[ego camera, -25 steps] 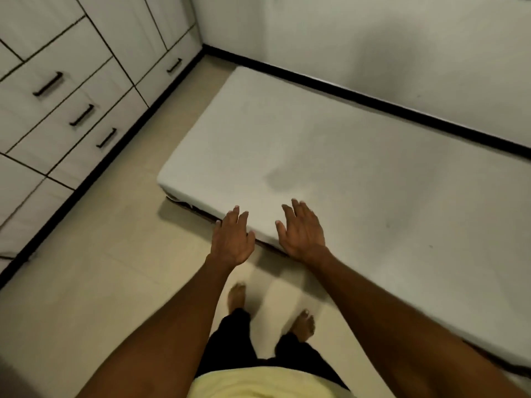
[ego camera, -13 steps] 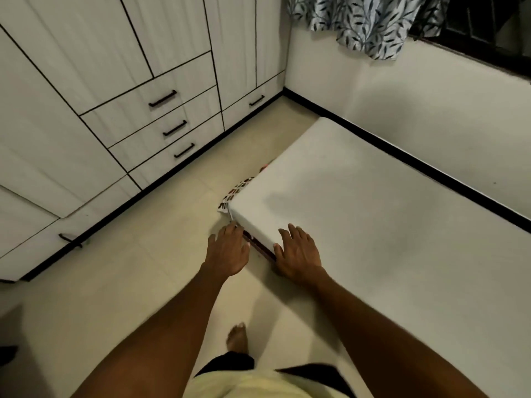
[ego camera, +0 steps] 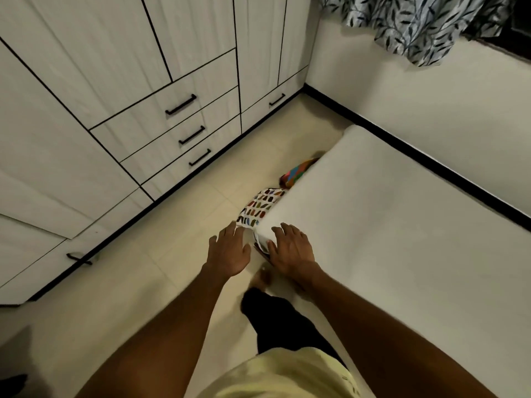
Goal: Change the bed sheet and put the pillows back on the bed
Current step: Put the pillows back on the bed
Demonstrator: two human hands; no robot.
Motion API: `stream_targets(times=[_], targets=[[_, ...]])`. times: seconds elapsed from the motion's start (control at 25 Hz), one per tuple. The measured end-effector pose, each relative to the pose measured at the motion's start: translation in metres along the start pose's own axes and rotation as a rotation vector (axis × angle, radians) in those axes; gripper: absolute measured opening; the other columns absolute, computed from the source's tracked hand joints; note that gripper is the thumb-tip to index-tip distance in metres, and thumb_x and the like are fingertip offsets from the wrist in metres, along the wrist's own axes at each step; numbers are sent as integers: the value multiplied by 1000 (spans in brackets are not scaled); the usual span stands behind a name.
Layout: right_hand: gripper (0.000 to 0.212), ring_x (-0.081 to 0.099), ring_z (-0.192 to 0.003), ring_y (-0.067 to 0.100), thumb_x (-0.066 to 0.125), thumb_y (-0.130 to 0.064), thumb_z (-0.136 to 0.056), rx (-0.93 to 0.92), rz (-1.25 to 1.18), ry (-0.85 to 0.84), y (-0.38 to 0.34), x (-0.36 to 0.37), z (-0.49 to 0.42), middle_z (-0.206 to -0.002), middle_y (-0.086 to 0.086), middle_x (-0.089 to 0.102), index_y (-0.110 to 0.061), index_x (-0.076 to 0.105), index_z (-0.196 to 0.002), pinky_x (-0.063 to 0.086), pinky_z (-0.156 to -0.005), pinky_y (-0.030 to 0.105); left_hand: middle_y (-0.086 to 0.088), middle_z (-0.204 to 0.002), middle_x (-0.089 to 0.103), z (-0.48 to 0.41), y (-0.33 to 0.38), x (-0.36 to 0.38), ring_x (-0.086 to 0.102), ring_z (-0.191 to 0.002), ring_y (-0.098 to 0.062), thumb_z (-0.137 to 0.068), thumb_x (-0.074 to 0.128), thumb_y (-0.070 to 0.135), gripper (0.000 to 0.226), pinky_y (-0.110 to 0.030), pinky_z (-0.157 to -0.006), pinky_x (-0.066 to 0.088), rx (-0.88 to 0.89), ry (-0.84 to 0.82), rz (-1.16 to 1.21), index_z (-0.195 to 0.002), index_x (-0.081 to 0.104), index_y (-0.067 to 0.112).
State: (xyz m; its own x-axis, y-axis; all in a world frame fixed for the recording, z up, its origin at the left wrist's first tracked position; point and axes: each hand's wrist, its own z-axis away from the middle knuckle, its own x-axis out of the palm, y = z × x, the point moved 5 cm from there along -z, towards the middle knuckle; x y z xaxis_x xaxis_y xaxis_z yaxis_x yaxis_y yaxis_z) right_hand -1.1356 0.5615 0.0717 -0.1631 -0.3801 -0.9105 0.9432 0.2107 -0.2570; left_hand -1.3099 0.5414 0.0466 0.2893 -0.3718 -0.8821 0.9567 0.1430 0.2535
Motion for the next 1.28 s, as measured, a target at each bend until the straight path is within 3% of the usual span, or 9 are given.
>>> stream_targets(times=[0.28, 0.48, 0.6, 0.76, 0.88, 1.0, 1.12, 1.2, 1.28], targets=[[50, 53, -131, 27, 44, -42, -105, 111, -97, -282, -8, 10, -156, -146, 8, 56, -20, 46, -149, 44, -107, 42, -3, -167, 28, -120, -64, -24, 37, -148, -27, -107, 43, 42, 52, -52, -115, 36, -105, -151, 122, -155, 40, 22], [48, 56, -133, 27, 49, -41, -103, 201, -139, -308, -2, -2, -261, -147, 6, 58, -21, 51, -147, 46, -110, 41, -5, -148, 48, -217, -76, -25, 53, -132, -28, -105, 49, 40, 44, -46, -106, 45, -131, -247, 222, -143, 52, 19], [47, 59, -129, 27, 55, -43, -102, 283, -138, -334, 15, 27, -330, -142, 6, 61, -20, 53, -142, 50, -108, 42, -8, -135, 59, -288, -91, 18, 58, -124, -27, -100, 49, 45, 43, -46, -108, 47, -212, -380, 331, -136, 58, 21], [38, 64, -118, 30, 54, -39, -102, 336, -61, -406, 46, 104, -425, -124, 8, 66, -15, 58, -131, 54, -95, 42, 1, -123, 68, -390, -111, 121, 64, -112, -23, -87, 25, 73, 64, -48, -100, 50, -254, -498, 274, -125, 60, 34], [35, 62, -118, 32, 52, -34, -103, 326, -4, -462, 66, 178, -486, -125, 11, 65, -14, 58, -131, 48, -91, 41, -5, -134, 60, -447, -104, 169, 60, -122, -29, -105, 40, 52, 47, -42, -101, 46, -234, -586, 344, -137, 56, 21], [55, 47, -138, 33, 60, -48, -99, 321, 49, -520, 95, 256, -531, -144, 11, 54, -24, 44, -146, 40, -114, 49, -15, -148, 53, -501, -104, 240, 52, -135, -34, -107, 42, 53, 62, -45, -111, 41, -462, -582, 524, -150, 44, 9], [64, 34, -149, 34, 55, -49, -101, 372, 134, -587, 126, 307, -559, -157, 12, 43, -18, 36, -154, 33, -120, 50, -17, -155, 43, -515, -109, 331, 46, -141, -36, -99, 44, 72, 89, -47, -119, 39, -918, -671, 932, -158, 33, 7], [67, 32, -150, 33, 55, -47, -101, 383, 141, -551, 144, 331, -573, -160, 11, 39, -18, 33, -157, 34, -120, 51, -11, -152, 50, -525, -101, 382, 53, -137, -36, -87, 59, 77, 92, -48, -113, 47, -1099, -717, 1318, -153, 42, 15], [67, 32, -150, 33, 56, -45, -99, 378, 123, -524, 155, 348, -579, -161, 10, 38, -19, 34, -157, 36, -119, 51, -10, -142, 61, -539, -101, 412, 59, -129, -37, -76, 69, 78, 89, -54, -111, 47, -1144, -670, 1560, -143, 55, 22]])
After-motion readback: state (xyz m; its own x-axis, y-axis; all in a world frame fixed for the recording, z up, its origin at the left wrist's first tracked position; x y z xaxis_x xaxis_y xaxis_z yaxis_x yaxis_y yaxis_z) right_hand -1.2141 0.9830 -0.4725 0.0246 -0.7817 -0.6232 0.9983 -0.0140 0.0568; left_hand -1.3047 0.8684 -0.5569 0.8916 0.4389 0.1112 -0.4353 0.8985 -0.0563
